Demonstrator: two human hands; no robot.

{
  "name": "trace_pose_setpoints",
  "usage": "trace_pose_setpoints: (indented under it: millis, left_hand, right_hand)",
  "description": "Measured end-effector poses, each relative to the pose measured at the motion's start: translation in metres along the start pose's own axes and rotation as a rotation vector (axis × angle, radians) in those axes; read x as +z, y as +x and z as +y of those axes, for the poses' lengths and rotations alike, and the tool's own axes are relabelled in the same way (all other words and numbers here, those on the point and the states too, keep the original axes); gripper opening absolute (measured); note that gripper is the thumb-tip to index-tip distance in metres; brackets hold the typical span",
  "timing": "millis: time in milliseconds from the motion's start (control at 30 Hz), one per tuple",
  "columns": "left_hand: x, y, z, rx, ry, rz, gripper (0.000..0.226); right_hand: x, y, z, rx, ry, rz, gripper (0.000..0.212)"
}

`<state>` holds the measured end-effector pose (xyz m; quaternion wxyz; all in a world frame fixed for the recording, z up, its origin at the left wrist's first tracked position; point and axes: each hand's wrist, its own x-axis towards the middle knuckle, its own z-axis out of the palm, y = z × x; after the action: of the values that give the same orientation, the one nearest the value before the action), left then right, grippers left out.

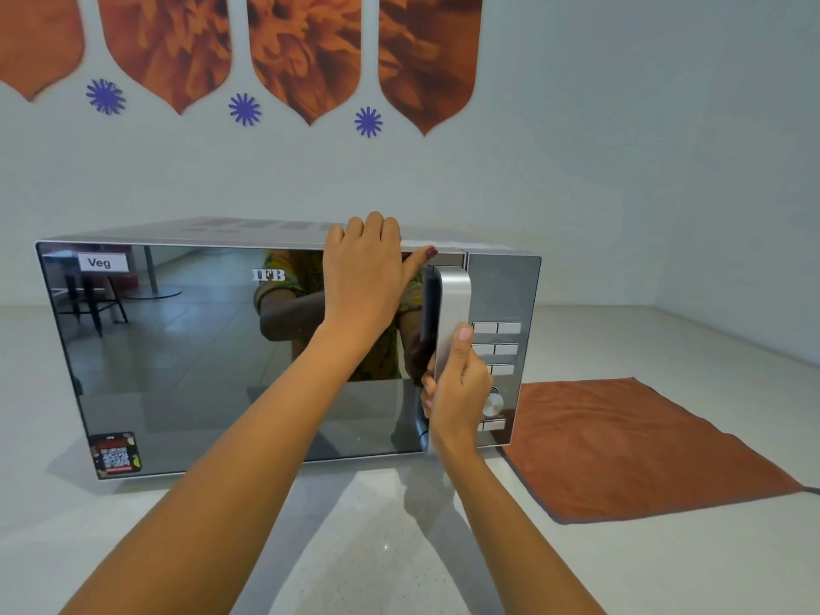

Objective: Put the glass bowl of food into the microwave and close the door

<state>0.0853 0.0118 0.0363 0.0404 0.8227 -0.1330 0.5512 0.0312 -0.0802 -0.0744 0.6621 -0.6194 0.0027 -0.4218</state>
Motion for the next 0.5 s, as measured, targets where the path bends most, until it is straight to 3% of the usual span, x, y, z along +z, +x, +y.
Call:
trace_pose_setpoints:
  millis: [333, 500]
  left_hand:
    - [-0.008, -0.029, -0.014, 0.104, -0.133, 0.042, 0.04]
    - [-0.015, -0.074, -0.036, 0.099, -0.165, -0.03, 0.061]
  right_hand:
    - [-0.002, -0.003, -0.002, -0.036, -0.046, 0.004, 0.045]
    - [-0.009, -0.007, -0.01, 0.07, 0.027, -0.095, 0.045]
